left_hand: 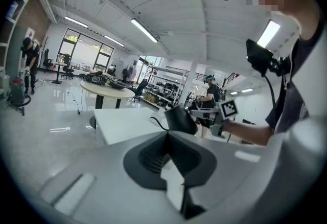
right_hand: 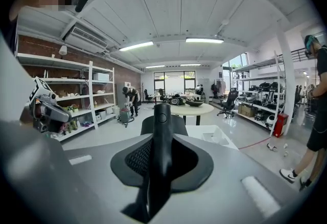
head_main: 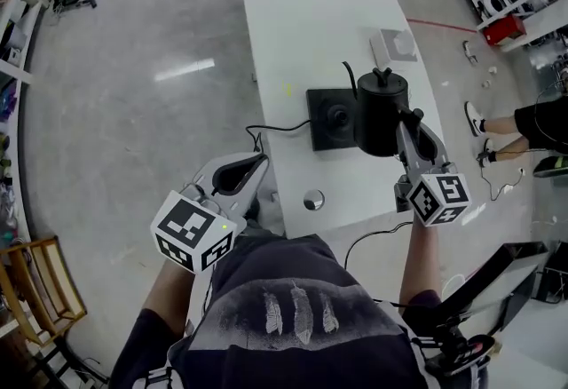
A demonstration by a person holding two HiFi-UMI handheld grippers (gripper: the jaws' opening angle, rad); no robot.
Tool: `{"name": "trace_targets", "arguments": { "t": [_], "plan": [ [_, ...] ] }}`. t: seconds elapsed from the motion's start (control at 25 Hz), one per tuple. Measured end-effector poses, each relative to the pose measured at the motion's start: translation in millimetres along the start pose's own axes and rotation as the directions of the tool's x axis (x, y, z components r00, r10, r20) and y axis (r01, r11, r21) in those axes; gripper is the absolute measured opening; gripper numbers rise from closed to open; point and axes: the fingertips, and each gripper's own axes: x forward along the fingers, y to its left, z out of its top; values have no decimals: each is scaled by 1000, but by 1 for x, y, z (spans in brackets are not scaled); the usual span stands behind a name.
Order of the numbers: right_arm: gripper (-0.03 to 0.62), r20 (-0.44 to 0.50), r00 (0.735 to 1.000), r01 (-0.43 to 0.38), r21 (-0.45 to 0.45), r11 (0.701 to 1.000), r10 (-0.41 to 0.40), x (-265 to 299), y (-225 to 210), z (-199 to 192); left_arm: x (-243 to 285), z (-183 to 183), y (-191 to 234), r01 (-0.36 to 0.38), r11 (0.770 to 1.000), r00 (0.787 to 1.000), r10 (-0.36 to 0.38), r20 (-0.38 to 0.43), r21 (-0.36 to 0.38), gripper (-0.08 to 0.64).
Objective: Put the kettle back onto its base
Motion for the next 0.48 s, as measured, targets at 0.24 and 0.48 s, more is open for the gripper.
{"name": "trace_targets", "arguments": {
  "t": [0.24, 0.48],
  "plan": [
    [67, 7, 999, -37, 30, 999, 37, 35, 5, 6, -4, 5, 11, -31, 999, 1000, 31, 2, -13, 0],
    [67, -3, 998, -64, 54, 996, 65, 68, 10, -4, -8, 6, 25, -74, 997, 997, 74, -7, -10, 0]
  ]
}}
